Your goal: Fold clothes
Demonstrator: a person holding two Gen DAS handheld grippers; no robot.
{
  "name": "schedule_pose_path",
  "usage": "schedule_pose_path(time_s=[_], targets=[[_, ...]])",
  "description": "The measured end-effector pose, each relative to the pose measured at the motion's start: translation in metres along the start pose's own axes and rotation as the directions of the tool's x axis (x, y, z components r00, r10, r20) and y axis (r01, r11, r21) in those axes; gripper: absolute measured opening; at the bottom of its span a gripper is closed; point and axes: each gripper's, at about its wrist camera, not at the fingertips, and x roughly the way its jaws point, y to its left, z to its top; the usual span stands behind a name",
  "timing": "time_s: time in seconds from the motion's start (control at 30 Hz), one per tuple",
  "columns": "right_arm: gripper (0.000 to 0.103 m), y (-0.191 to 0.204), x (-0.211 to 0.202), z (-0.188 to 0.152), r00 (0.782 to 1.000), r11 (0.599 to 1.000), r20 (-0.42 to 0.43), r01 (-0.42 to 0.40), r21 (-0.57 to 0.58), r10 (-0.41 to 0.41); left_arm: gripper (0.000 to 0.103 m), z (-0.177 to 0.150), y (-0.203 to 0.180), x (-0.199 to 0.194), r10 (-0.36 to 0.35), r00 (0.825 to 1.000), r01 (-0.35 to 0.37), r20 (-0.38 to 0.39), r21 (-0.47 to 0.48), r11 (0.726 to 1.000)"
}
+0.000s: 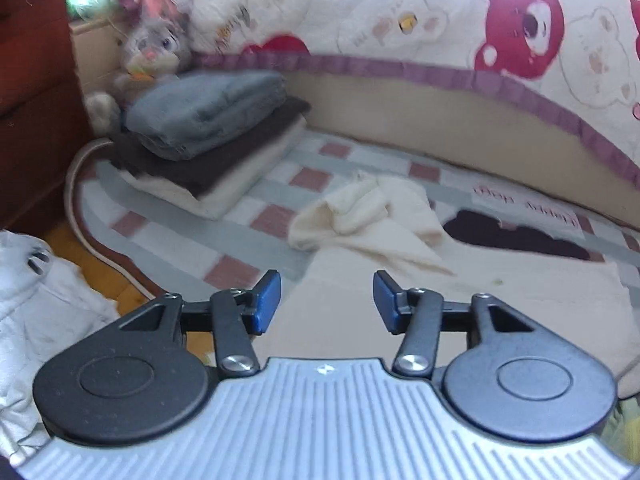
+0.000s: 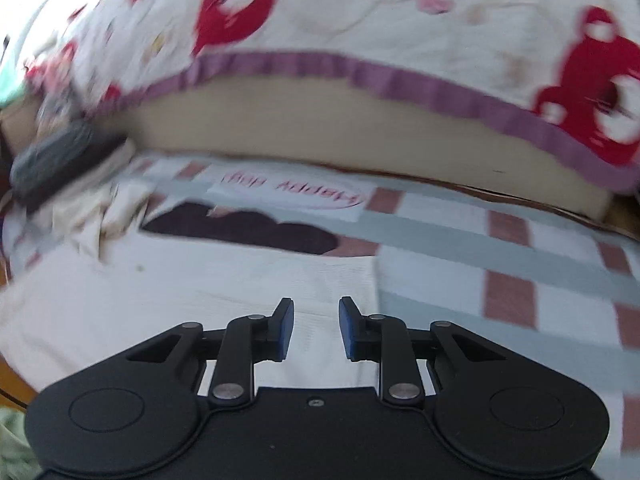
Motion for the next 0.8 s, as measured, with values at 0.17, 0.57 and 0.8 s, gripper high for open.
schedule_pose_path(time_s=[0.17,0.57,0.8], targets=[[0.031,-0.008,0.061,0.000,0.993,0.999,-0.114,-0.024,-0.026,0.021,0.050,0.008,-0.014,0.084,-0.165,0.981,0.160,-0.100,-0.064,0.985],[0.045,-0.034,0.099,-0.011,0.987,0.999,-0.159,-0.034,-0.003,0.033,0.062,0.007,-0.102,0.207,-0.174,0.966,0.203,-0.191,0.145,0.969],[0.010,-0.018,0.097,-0.015,0.998,0.999,-0.044,-0.038,-0.013,0.037,0.070,0.010,-0.111,0.204,-0.140,0.984,0.161,-0.110,0.212,0.964]])
